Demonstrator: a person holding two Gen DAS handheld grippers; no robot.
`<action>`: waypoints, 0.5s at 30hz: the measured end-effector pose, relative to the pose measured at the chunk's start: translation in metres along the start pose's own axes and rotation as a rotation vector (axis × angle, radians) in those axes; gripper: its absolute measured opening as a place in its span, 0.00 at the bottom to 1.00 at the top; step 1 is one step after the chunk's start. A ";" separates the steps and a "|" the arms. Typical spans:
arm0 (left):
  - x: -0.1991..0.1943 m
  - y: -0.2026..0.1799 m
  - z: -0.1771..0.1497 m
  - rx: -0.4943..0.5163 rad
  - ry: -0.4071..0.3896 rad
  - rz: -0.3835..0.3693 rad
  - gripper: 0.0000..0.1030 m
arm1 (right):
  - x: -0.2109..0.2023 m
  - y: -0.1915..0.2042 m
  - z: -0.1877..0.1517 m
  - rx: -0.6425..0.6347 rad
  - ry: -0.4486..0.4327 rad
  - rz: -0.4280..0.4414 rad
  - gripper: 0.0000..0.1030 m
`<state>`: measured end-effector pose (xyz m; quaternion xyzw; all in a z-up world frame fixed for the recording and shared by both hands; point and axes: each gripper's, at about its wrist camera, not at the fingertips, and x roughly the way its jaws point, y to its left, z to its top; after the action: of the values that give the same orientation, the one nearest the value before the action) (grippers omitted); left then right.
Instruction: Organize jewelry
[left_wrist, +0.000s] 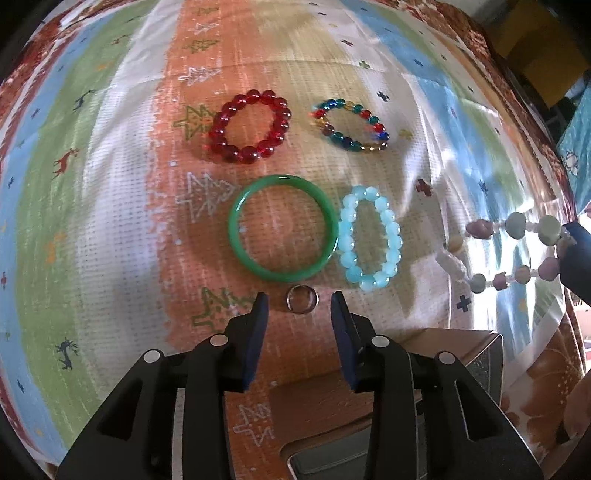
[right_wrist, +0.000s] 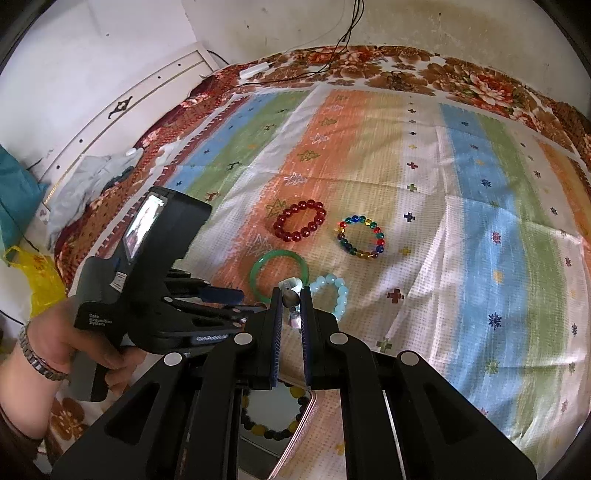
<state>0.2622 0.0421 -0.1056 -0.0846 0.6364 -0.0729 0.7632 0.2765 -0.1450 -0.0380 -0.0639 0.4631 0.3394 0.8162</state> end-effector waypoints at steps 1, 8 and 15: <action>0.001 -0.001 0.000 0.003 0.005 0.004 0.35 | 0.001 -0.001 0.000 0.001 0.001 -0.001 0.10; 0.012 -0.004 0.006 0.009 0.032 0.024 0.35 | 0.002 -0.002 0.000 0.008 0.004 0.002 0.10; 0.019 -0.010 0.007 0.035 0.051 0.058 0.32 | 0.005 -0.003 0.000 0.014 0.010 0.000 0.10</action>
<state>0.2728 0.0287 -0.1208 -0.0509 0.6564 -0.0641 0.7500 0.2799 -0.1444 -0.0427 -0.0600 0.4696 0.3357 0.8144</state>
